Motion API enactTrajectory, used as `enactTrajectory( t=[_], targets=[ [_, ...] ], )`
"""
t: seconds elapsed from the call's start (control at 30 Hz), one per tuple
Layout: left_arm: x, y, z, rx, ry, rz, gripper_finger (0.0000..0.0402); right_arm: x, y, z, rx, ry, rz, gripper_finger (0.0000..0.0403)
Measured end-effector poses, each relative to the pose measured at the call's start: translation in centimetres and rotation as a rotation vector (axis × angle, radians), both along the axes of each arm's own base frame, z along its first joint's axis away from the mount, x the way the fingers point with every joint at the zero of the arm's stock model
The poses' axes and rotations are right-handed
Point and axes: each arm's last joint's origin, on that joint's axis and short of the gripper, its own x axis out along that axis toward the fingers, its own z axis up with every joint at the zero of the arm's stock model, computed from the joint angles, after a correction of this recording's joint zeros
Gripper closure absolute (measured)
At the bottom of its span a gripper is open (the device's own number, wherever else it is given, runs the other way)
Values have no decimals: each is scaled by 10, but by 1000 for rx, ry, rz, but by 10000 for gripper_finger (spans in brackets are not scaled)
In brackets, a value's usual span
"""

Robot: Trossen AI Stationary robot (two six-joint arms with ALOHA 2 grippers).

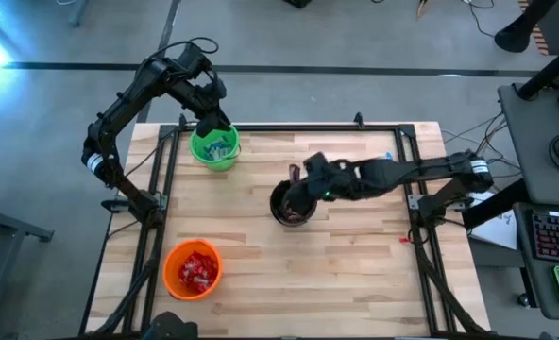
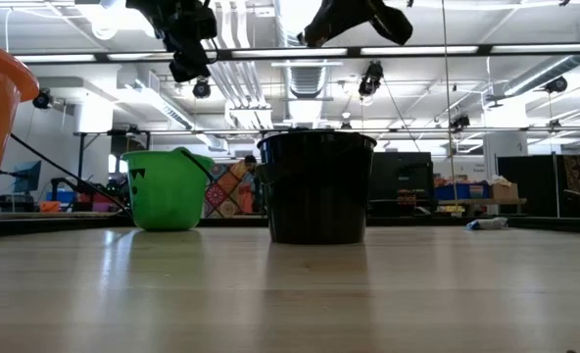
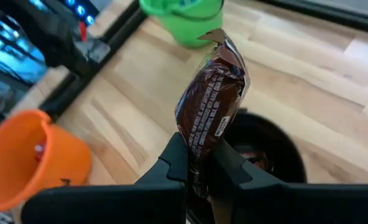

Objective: Sort candy
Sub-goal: Put the brown chocolate into the black bucket

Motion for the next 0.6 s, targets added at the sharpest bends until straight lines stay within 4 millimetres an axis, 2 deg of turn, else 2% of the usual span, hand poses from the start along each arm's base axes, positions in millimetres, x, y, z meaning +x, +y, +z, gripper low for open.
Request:
enactTrajectory(
  t=[0.27, 0.43, 0.6],
  targets=[
    [0, 0, 0, -8, 1, 12, 283, 20, 7, -29, 19, 87, 30, 384],
    [0, 0, 0, -9, 1, 13, 283, 22, 10, -31, 14, 94, 55, 375],
    [0, 0, 0, -10, 1, 13, 283, 20, 9, -24, 15, 71, 57, 336]
  ],
)
